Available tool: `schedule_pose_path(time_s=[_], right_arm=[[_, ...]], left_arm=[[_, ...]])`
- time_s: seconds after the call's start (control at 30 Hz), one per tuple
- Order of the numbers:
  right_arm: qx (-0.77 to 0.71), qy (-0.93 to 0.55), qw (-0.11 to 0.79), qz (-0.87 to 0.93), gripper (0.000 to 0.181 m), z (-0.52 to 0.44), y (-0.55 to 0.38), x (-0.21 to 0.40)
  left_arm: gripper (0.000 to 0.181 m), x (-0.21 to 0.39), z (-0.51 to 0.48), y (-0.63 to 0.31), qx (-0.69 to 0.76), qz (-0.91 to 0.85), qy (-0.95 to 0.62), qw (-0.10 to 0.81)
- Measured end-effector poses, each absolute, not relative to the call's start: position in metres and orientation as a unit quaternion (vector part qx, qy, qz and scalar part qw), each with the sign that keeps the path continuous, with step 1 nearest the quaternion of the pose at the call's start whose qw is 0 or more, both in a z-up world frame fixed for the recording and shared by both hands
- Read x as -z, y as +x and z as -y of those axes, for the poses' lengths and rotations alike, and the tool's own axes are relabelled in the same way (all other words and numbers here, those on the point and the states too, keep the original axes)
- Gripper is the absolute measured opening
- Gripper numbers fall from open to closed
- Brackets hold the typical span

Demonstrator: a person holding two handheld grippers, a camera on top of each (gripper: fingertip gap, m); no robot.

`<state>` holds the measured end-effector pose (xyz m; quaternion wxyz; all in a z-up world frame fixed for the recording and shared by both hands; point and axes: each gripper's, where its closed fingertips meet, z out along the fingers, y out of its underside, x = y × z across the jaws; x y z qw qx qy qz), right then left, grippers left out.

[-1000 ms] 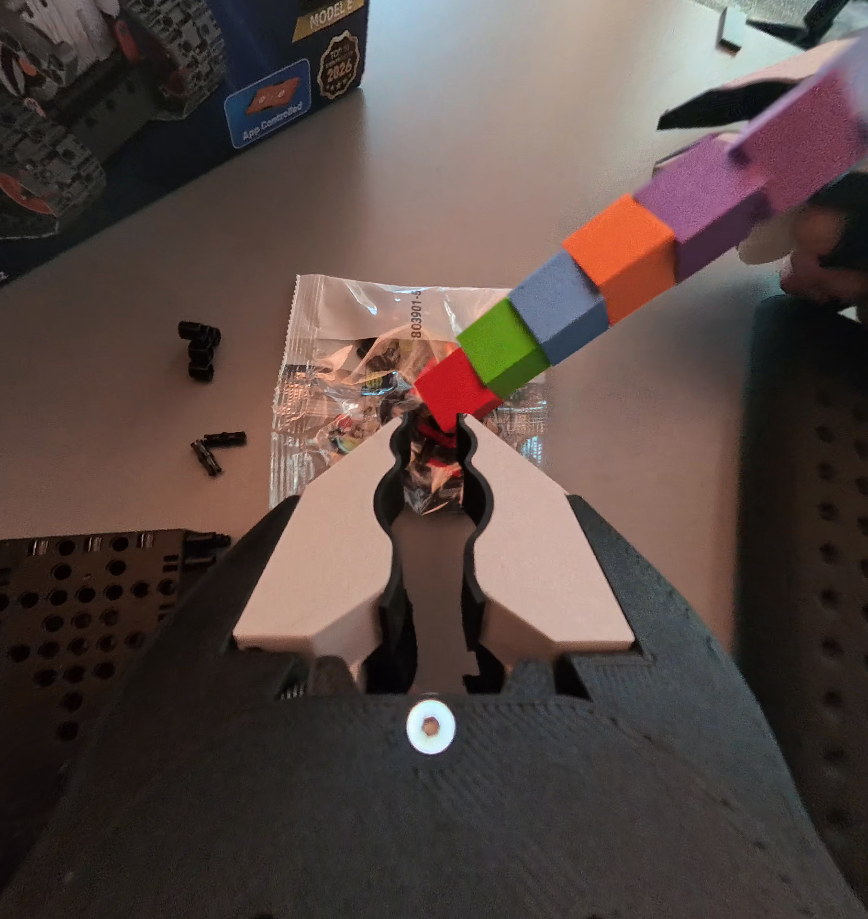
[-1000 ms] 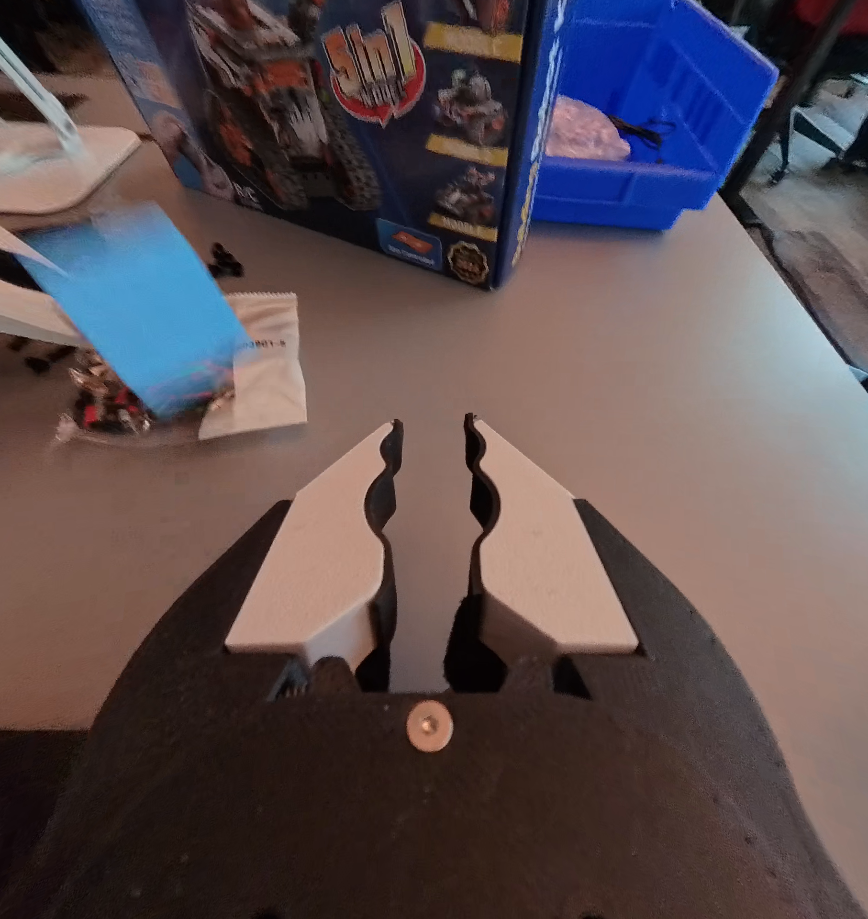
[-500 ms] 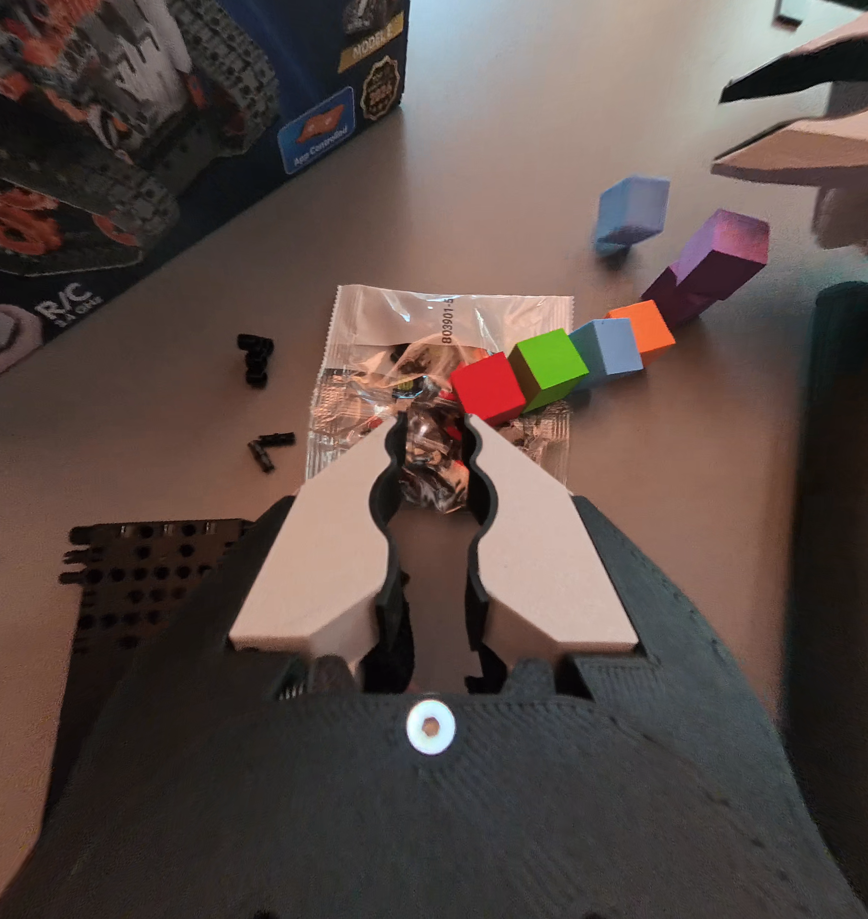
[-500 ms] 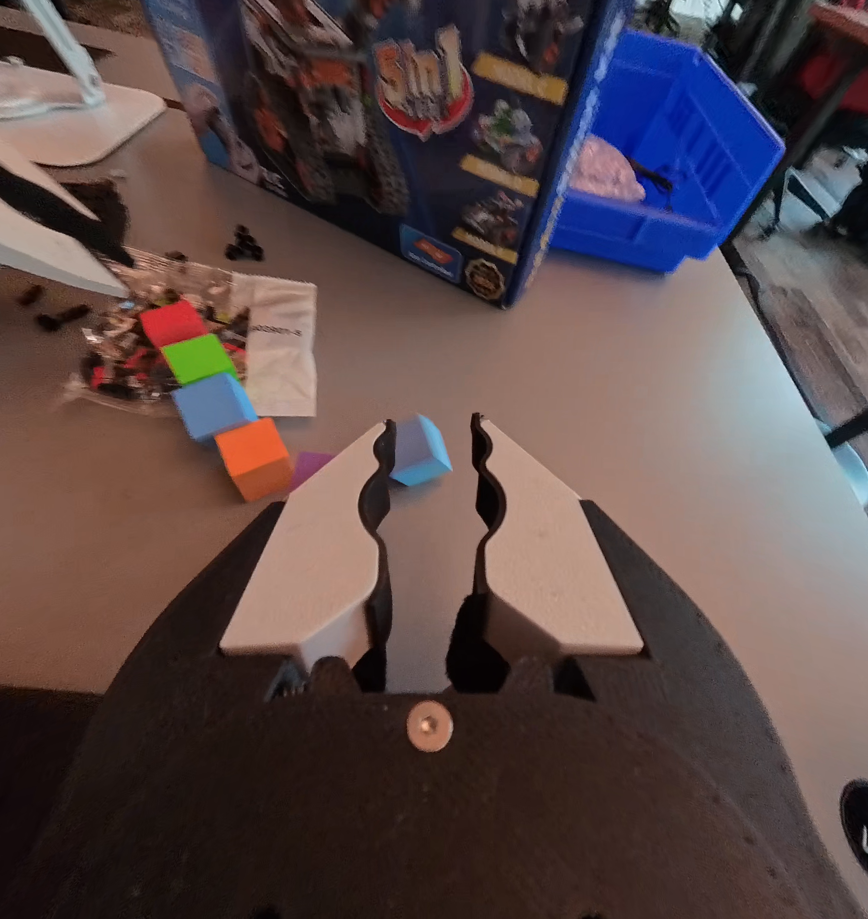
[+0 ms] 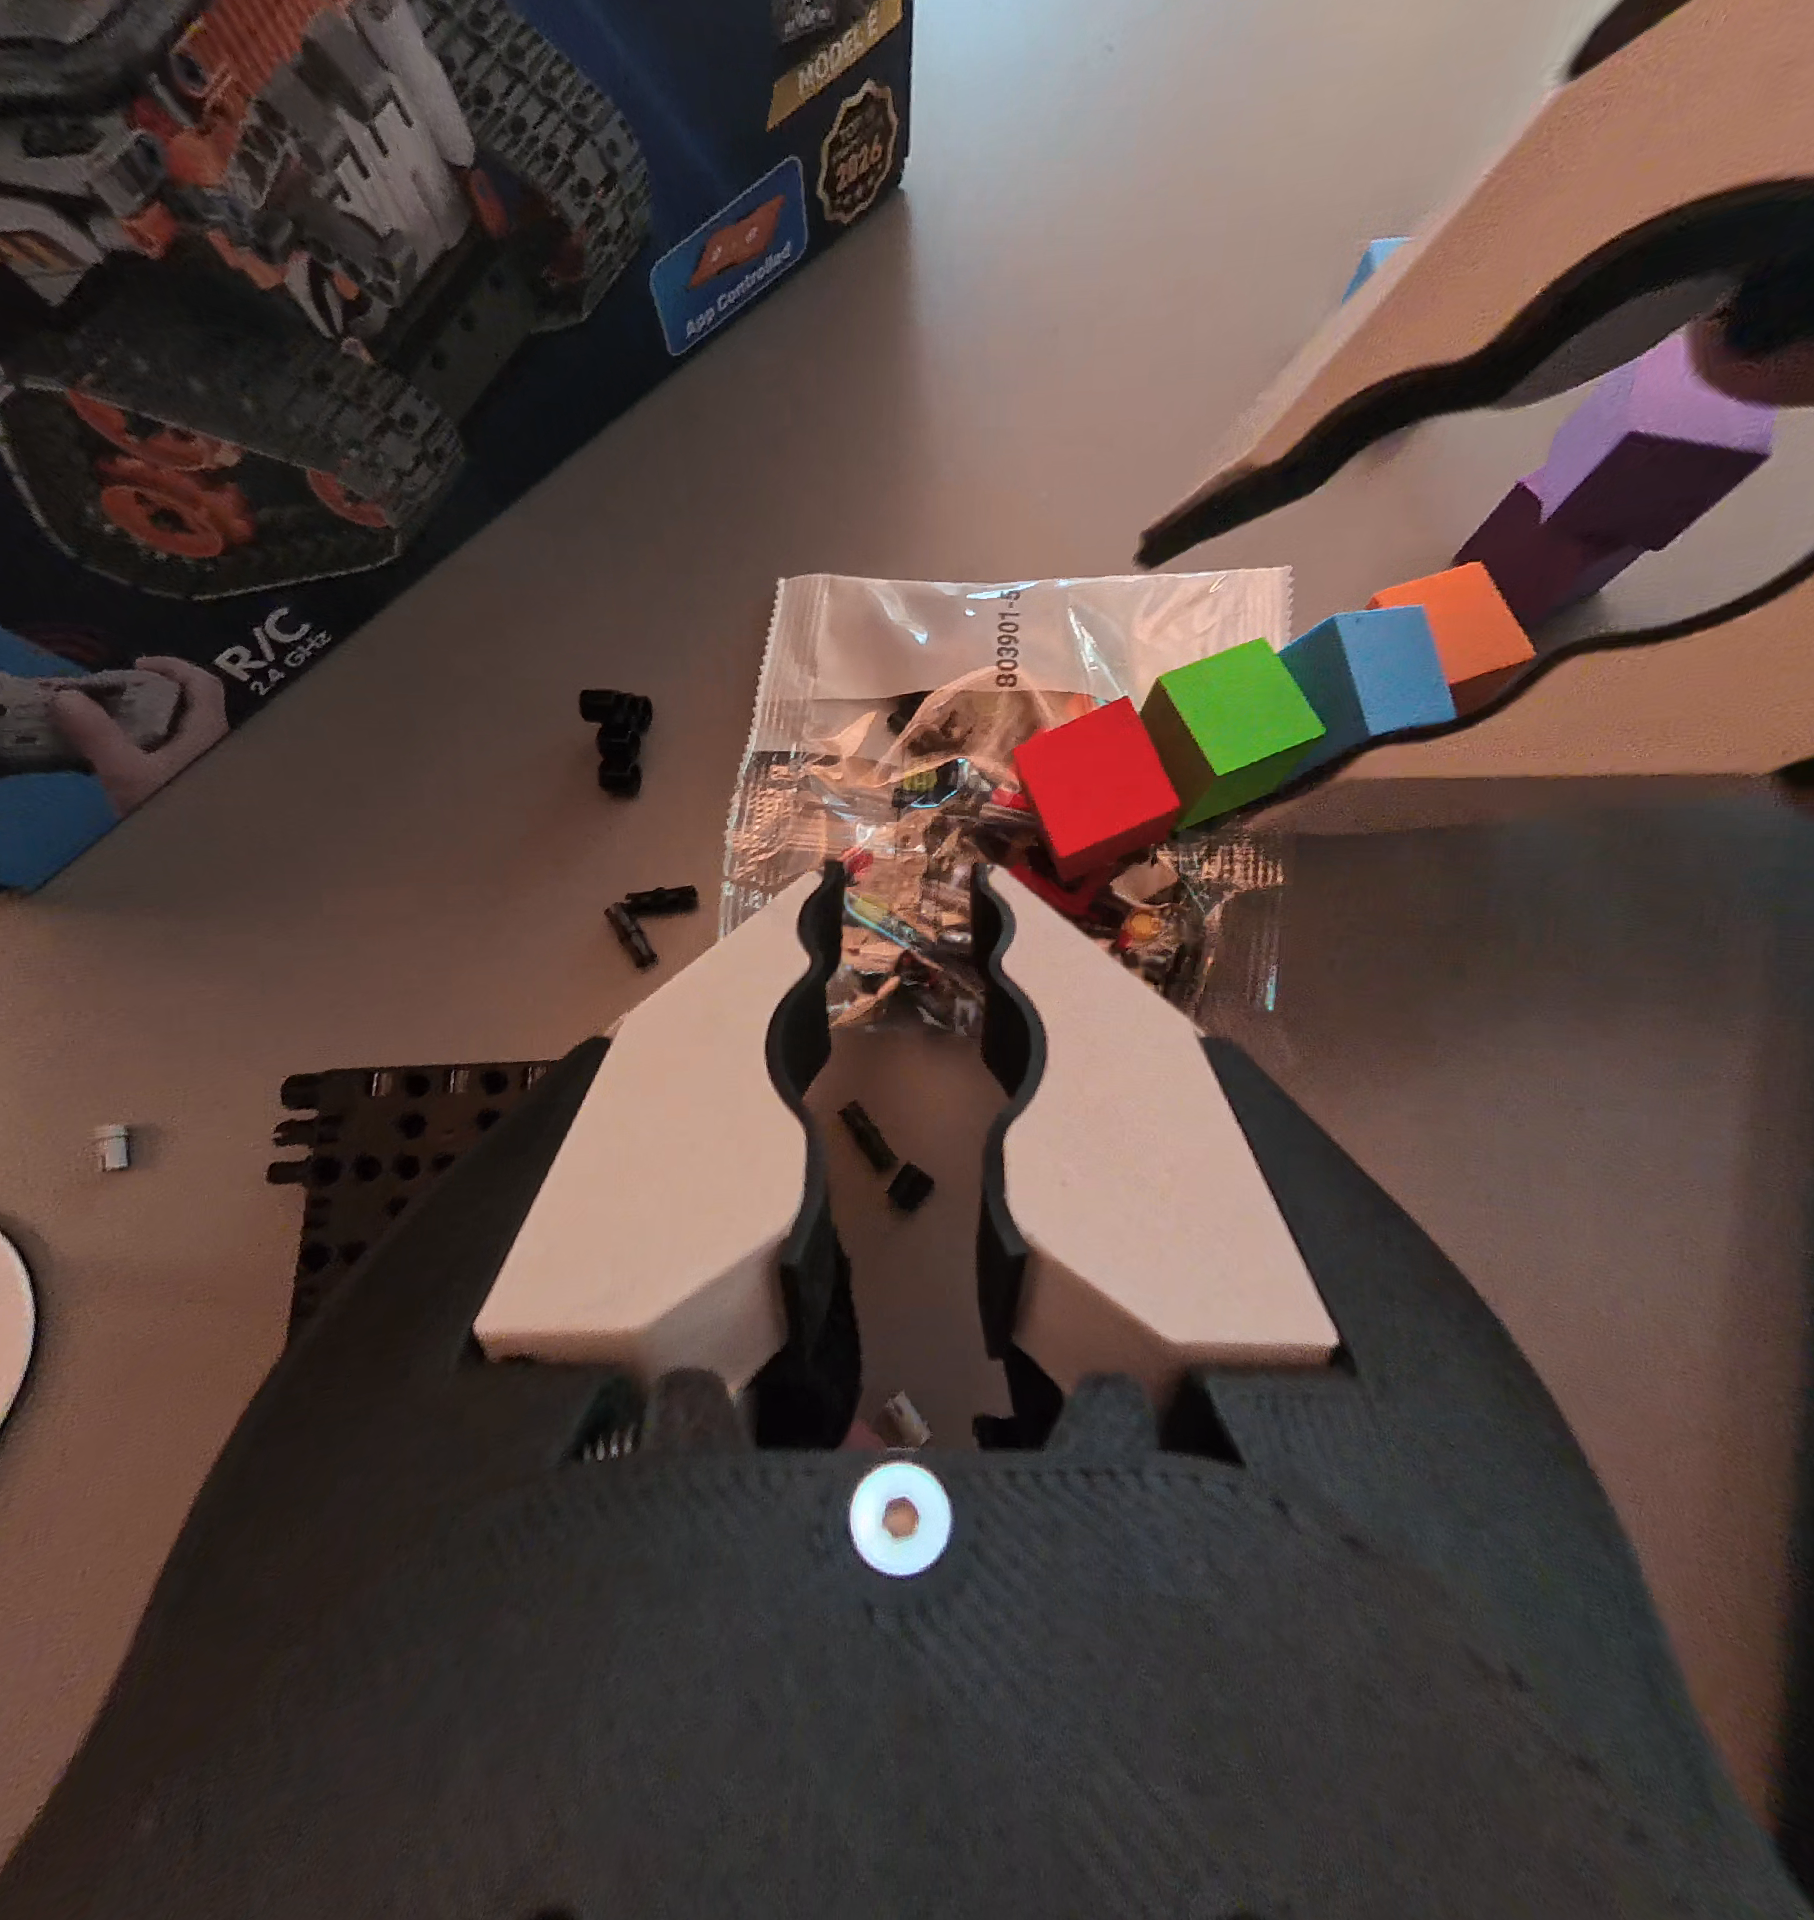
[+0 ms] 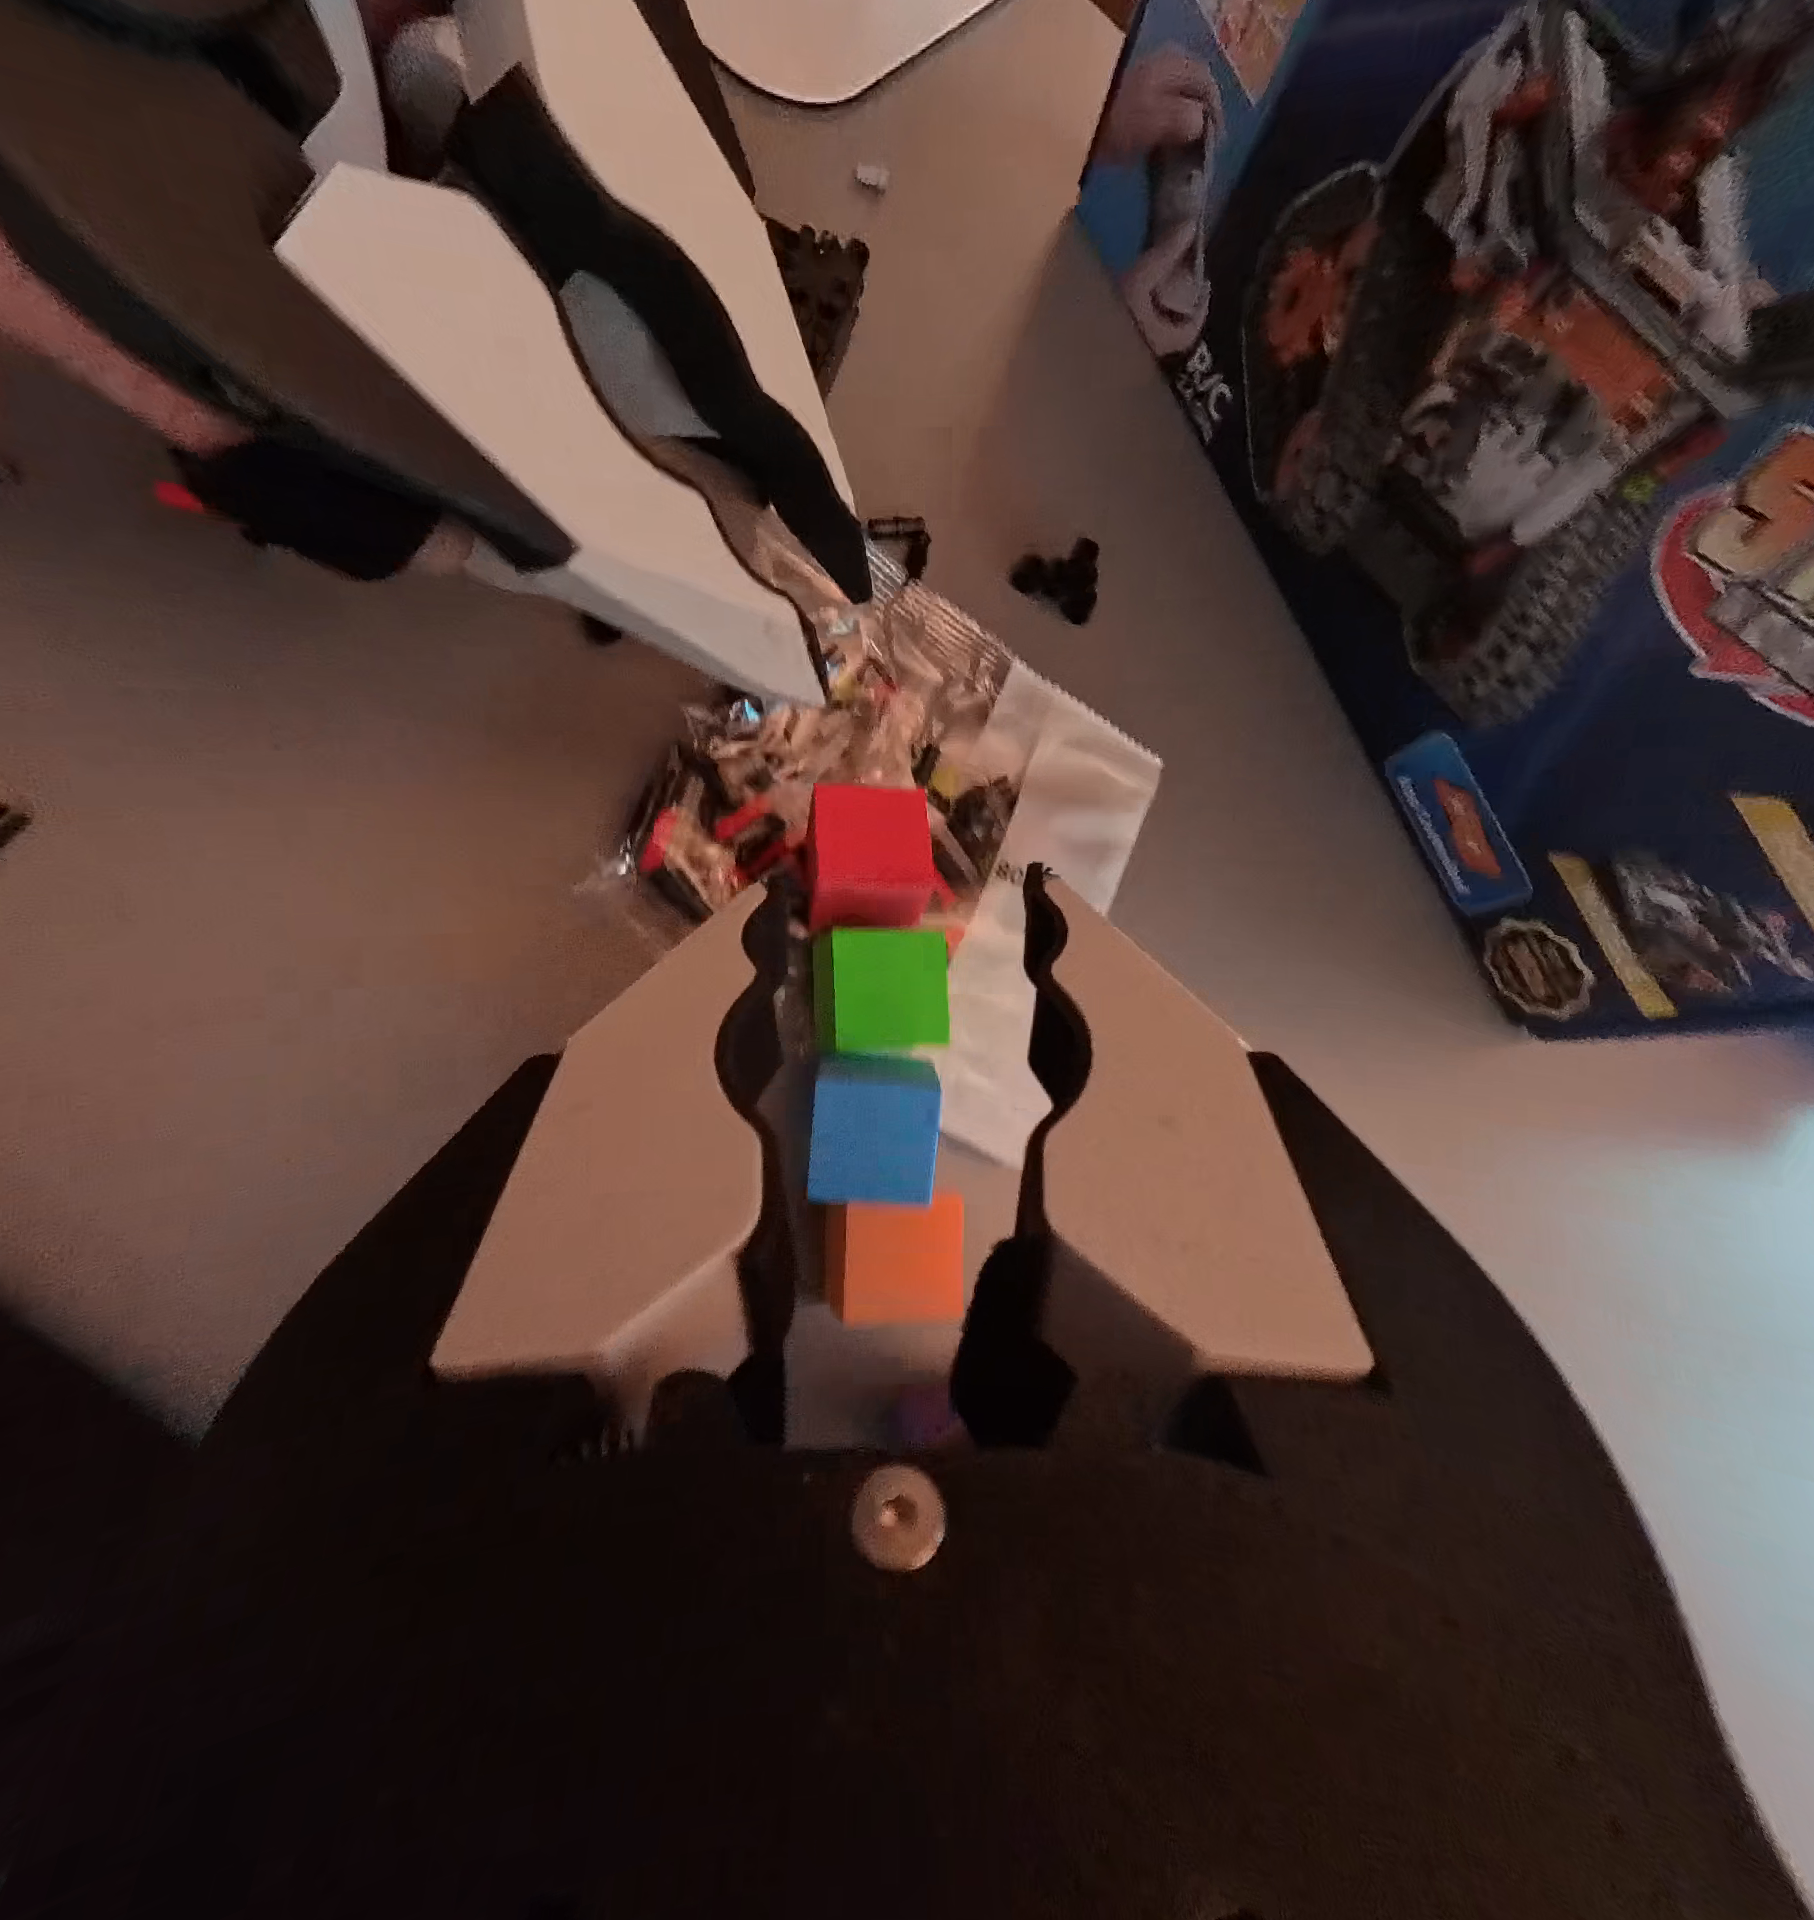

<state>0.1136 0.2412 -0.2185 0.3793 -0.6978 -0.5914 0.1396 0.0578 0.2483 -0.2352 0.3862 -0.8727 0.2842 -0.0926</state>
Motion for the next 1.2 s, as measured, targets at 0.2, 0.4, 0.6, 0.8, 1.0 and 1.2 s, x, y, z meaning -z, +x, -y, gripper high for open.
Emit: schedule_pose_path(time_s=[0.2,0.4,0.6,0.8,1.0,1.2], right_arm=[[-0.118,-0.702,0.308,0.631,0.024,-0.248,0.091,0.244],[-0.111,-0.698,0.315,0.633,0.024,-0.253,0.087,0.234],[-0.106,-0.718,0.288,0.625,0.031,-0.257,0.082,0.245],[-0.096,-0.718,0.292,0.624,0.046,-0.257,0.097,0.234],[-0.078,-0.713,0.235,0.656,0.041,-0.240,0.126,0.249],[-0.091,-0.713,0.251,0.648,0.028,-0.243,0.125,0.242]], left_arm=[[0.023,0.241,-0.249,0.050,0.085,-0.279,-0.880,0.375],[0.023,0.246,-0.250,0.048,0.085,-0.277,-0.884,0.367],[0.023,0.245,-0.249,0.048,0.086,-0.277,-0.884,0.366],[0.023,0.243,-0.249,0.047,0.090,-0.274,-0.883,0.371],[0.023,0.242,-0.250,0.049,0.092,-0.275,-0.882,0.371],[0.023,0.239,-0.249,0.047,0.092,-0.272,-0.881,0.375]])
